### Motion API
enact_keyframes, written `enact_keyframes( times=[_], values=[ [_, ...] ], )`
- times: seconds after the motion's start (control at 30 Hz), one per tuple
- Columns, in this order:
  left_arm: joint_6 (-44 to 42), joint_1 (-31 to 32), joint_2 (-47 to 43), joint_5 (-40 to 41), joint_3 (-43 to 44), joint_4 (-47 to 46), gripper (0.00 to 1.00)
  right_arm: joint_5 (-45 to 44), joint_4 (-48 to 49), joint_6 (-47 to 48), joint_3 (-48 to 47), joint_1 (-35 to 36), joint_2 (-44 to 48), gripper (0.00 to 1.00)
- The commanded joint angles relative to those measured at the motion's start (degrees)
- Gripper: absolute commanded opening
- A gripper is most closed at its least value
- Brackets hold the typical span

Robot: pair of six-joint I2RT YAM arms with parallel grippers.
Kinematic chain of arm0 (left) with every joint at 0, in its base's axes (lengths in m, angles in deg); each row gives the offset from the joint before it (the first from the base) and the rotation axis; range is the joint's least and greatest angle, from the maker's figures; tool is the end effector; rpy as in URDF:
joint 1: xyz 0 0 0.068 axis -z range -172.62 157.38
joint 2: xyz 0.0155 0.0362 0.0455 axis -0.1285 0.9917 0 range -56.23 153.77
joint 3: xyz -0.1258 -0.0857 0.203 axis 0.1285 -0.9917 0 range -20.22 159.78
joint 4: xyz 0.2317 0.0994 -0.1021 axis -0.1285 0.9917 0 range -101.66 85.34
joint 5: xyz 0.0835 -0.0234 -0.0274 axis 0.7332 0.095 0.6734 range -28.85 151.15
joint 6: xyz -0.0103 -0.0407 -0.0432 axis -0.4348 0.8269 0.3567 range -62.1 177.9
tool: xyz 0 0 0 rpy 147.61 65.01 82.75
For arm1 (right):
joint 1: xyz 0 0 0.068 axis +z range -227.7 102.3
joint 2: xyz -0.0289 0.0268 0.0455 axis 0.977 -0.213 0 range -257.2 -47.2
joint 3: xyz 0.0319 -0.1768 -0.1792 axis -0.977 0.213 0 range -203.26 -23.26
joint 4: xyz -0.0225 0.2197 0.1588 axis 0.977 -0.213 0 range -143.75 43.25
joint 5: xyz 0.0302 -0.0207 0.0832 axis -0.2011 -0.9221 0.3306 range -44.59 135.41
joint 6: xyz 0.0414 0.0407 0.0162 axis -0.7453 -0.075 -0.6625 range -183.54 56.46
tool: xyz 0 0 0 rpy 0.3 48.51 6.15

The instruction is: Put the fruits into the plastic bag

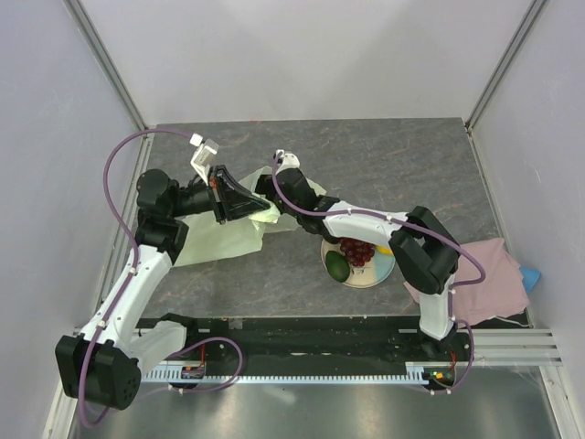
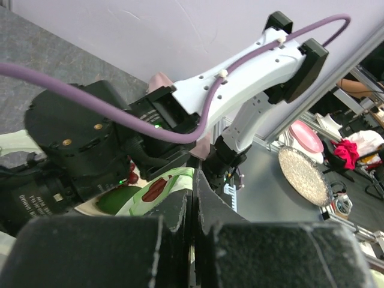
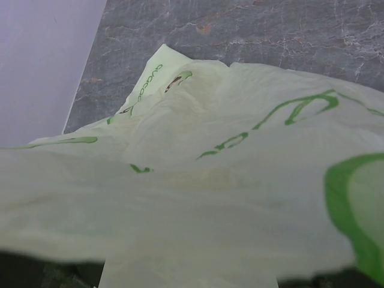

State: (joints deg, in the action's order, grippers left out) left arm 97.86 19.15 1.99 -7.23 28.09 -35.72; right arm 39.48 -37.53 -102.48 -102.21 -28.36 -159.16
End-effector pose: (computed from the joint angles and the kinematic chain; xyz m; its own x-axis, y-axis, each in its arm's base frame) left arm 0.2283 -0.0899 0.3583 -0.4317 -0.1518 -0.8892 0.8877 0.1035 -0.4486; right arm 0.3079 0.3514 0.2030 -0.6399 0.2144 -0.7380 -0.3739 0.7522 0.5426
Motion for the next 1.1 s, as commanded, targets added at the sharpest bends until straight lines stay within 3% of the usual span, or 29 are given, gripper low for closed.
enact_keyframes(
  times=[0.0,0.2,0.47,0.7,0.83,0.87,1.07],
  values=[
    [-5.2,-0.2,-0.7,3.2,0.7,5.2,0.02,2.3,1.5,0.2,1.3,0.0,4.1,0.98],
    [-17.2,-2.1,-0.9,15.4,5.8,25.9,0.02,5.2,5.8,0.8,9.9,0.1,11.2,0.93],
    [-19.0,-4.9,-0.2,18.6,6.5,28.6,0.02,5.8,5.6,6.7,22.2,0.1,25.9,0.93],
    [-18.8,-6.1,0.4,20.0,5.7,29.7,0.02,10.1,10.8,4.0,32.2,0.1,36.6,0.95],
    [-18.9,-6.2,0.7,20.1,5.4,29.6,0.01,15.3,16.1,4.0,33.3,0.1,37.1,0.95],
    [-18.9,-6.2,0.8,20.1,5.4,29.7,0.01,20.0,16.9,4.0,32.7,0.1,36.5,0.95],
    [-18.8,-6.2,0.9,20.2,5.4,29.9,0.01,32.5,19.5,6.2,26.8,2.9,28.4,0.93]
  ],
)
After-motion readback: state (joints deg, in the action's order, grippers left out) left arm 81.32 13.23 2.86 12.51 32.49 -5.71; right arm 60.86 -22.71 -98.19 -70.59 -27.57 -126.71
